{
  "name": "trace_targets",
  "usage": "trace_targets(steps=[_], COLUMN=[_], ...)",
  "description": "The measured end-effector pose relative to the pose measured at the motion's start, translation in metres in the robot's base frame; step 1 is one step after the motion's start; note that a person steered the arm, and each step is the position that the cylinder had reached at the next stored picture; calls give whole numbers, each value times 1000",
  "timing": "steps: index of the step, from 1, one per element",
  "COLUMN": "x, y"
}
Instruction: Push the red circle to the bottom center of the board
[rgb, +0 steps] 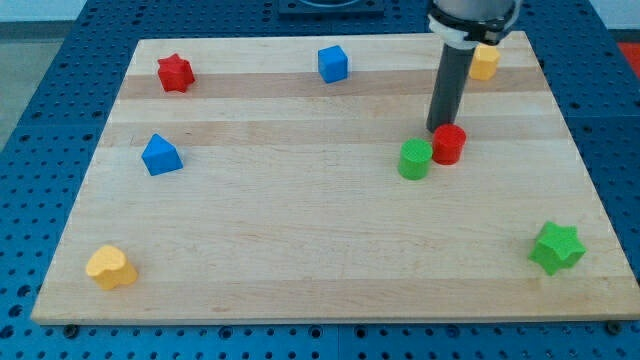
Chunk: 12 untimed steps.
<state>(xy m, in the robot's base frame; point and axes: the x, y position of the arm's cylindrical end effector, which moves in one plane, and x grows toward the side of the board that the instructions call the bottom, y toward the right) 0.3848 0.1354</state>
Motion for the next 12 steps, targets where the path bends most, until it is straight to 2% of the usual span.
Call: trace_targets(steps=[1, 2, 3, 5, 8, 10, 11, 12], x=[-16, -20, 0, 52, 112, 111, 120, 137], y=[5, 36, 41, -27, -91, -87, -52, -49])
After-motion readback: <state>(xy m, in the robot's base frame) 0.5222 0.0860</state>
